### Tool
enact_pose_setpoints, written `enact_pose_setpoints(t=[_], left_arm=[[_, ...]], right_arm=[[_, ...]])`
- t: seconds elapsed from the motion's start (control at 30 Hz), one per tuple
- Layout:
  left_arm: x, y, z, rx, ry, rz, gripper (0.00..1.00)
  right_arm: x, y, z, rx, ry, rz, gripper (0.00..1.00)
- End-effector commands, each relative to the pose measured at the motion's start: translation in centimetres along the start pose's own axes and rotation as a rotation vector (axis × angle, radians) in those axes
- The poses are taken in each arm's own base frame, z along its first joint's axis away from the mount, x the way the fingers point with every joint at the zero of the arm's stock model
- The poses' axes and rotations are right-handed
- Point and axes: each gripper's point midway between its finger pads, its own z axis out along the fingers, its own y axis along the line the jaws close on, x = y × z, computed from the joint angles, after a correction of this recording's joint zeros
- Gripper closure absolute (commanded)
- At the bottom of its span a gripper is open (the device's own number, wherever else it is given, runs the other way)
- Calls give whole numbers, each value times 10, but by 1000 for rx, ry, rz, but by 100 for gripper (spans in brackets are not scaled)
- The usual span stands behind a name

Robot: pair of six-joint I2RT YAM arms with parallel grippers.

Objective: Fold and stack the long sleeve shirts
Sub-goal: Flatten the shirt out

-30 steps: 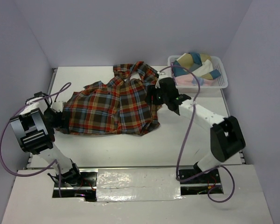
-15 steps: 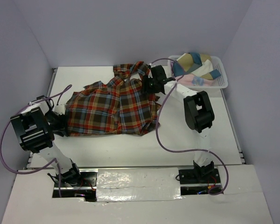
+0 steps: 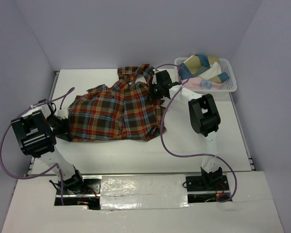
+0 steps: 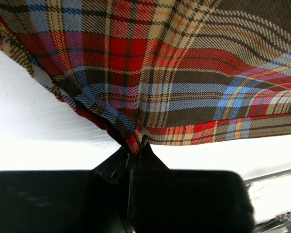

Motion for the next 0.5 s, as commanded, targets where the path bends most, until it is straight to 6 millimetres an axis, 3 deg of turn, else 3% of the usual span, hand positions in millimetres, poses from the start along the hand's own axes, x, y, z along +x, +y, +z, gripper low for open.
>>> enact_pose_setpoints(t=[0.0, 0.1, 0.17, 0.27, 0.37, 0.4, 0.47], left_arm=[[-16, 1, 1, 11, -38, -8, 100], [-25, 3, -7, -2, -62, -1, 100], [-27, 5, -10, -12, -77, 5, 100], [-28, 7, -10, -28, -83, 8, 100], [-29, 6, -6, -16, -79, -3, 100], [-29, 6, -5, -11, -76, -6, 100], [-29, 6, -2, -4, -76, -14, 100]], right_arm=[[-16, 21, -17, -75, -60, -23, 100], [-28, 29, -44, -77, -115, -52, 100], [-33, 34, -75, -64, -169, -92, 100], [-25, 41, -116, -42, -223, -180, 98], [2, 51, -147, -19, -229, -290, 96], [16, 67, -151, -39, -218, -341, 94], [44, 78, -167, -53, -193, -451, 92]])
